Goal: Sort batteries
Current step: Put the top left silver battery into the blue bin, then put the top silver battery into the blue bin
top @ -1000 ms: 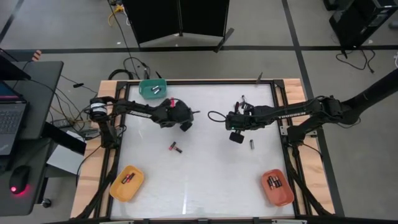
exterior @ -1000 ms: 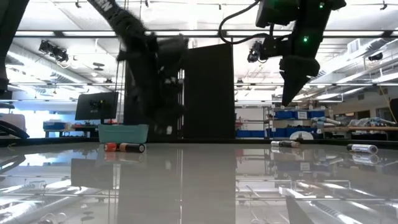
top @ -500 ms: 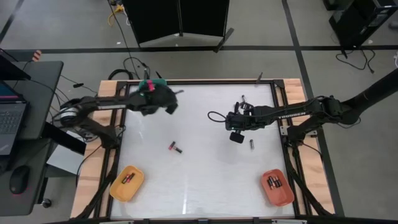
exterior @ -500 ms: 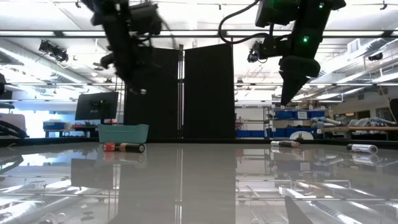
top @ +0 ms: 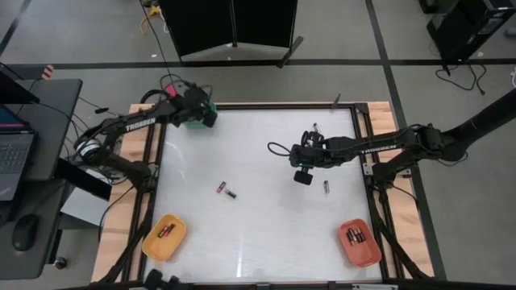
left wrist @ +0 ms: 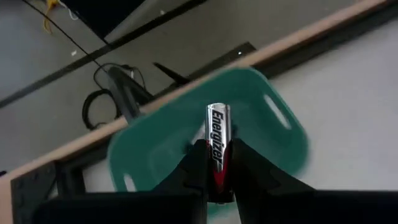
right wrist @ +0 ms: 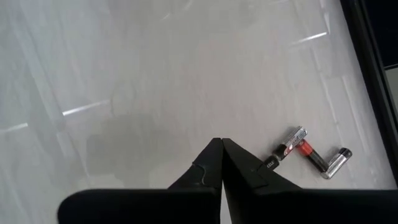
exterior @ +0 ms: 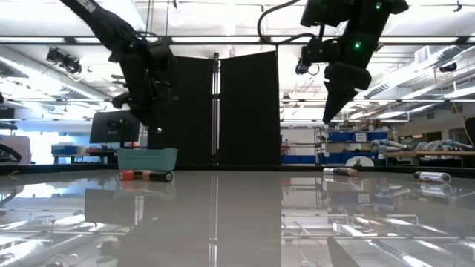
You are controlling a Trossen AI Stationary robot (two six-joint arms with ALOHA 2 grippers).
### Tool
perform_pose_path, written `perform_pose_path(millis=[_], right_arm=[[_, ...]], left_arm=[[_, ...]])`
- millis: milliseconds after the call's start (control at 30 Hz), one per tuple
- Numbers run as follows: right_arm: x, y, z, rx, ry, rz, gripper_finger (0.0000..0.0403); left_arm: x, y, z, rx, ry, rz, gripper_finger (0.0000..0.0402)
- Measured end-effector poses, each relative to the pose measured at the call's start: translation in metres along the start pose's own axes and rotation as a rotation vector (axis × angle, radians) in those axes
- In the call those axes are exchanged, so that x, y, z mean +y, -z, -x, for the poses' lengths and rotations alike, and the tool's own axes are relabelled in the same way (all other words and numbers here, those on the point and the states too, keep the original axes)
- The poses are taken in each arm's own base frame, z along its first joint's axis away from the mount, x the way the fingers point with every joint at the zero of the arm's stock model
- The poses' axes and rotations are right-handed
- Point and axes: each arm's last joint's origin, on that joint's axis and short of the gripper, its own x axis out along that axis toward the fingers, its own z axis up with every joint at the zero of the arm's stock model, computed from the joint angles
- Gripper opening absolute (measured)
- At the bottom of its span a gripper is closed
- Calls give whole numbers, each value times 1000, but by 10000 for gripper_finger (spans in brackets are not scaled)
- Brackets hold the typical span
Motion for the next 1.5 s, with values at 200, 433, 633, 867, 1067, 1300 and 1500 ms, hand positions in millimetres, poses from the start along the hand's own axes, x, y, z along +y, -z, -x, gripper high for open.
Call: perform_pose_path(millis=[200,433,633,867,1067,1300,1500], right_arm=[[0,0,0,0,-1,-3,7],[0,-1,0,-3,-10,-5,17],[1,0,0,1,-31,5,7],[-1,-2,-1,-6,-31,-4,27],[0,-3,-1,-22,-34,-10,19],[-2,-3,2,-30,-26,-13,21],[-11,-9,26,-118,-43,-56,36]], left_arm=[[3,3,-24,98,1,-52,50],[-6,10,-52,164,17,-74,50],[-12,15,-71,194,27,-82,50],[-16,19,-82,213,41,-85,59],[-17,19,-81,215,45,-91,113],[-27,17,-69,168,55,-144,124],[-36,4,-32,19,49,-170,125]])
